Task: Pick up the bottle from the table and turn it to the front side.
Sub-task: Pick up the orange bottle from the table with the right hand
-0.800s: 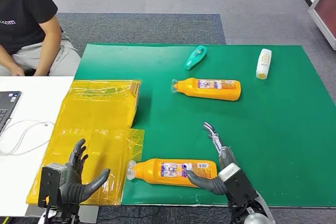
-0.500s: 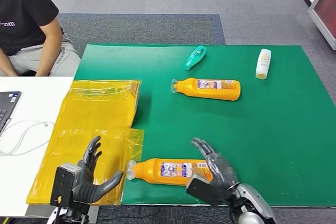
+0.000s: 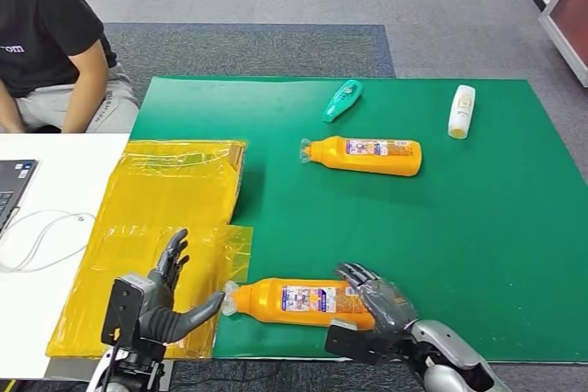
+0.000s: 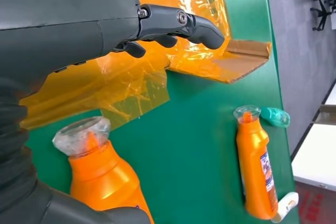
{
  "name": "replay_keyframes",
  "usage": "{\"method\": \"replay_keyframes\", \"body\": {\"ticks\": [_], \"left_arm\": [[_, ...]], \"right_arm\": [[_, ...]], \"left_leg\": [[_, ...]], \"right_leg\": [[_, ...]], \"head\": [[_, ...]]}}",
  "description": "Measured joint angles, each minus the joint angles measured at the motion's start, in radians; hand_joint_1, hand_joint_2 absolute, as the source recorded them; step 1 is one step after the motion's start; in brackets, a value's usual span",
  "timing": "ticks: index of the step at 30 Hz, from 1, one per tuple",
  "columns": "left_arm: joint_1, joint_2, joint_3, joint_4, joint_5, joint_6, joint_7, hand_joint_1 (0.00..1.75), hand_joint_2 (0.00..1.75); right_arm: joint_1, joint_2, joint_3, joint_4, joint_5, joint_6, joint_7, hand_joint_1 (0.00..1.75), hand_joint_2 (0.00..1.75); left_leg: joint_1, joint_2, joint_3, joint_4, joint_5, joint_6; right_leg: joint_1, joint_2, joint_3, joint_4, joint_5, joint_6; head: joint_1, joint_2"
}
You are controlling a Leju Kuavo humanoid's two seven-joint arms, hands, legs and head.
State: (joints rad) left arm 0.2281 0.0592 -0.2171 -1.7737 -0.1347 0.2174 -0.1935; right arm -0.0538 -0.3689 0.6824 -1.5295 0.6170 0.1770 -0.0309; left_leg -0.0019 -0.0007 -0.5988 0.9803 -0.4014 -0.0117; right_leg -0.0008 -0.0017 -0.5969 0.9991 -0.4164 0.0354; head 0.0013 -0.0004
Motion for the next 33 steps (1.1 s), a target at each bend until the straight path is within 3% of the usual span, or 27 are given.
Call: {"method": "replay_keyframes", "body": {"ticks": [10,31,32,33], "left_arm": [[-0.041,-0.023,0.0,0.063,0.017,-0.018,-0.022,0.0,1.75],[-0.095,-0.058,0.0,0.133,0.002,-0.055,-0.035,0.0,1.75],[-0.096,-0.059,0.0,0.135,0.004,-0.055,-0.039,0.0,1.75],[-0.097,-0.06,0.0,0.137,0.007,-0.055,-0.043,0.0,1.75]], "right_arm": [[-0.053,-0.005,0.046,0.013,-0.003,0.019,0.008,0.0,1.75],[-0.285,0.021,0.216,0.103,-0.046,0.099,-0.028,0.01,1.75],[-0.294,0.021,0.222,0.109,-0.053,0.106,-0.03,0.22,1.75],[-0.302,0.02,0.229,0.115,-0.064,0.114,-0.031,0.63,1.75]], "left_leg": [[0.0,0.0,0.0,0.0,0.0,0.0],[0.0,0.0,0.0,0.0,0.001,0.0],[0.0,0.0,0.0,0.0,0.001,0.0],[0.0,0.0,0.0,0.0,0.001,0.0]], "right_leg": [[0.0,0.0,0.0,0.0,0.0,0.0],[0.0,0.0,0.0,0.0,0.001,0.0],[0.0,0.0,0.0,0.0,0.001,0.0],[0.0,0.0,0.0,0.0,0.001,0.0]], "head": [[0.0,0.0],[0.0,0.0],[0.0,0.0],[0.0,0.0]]}}
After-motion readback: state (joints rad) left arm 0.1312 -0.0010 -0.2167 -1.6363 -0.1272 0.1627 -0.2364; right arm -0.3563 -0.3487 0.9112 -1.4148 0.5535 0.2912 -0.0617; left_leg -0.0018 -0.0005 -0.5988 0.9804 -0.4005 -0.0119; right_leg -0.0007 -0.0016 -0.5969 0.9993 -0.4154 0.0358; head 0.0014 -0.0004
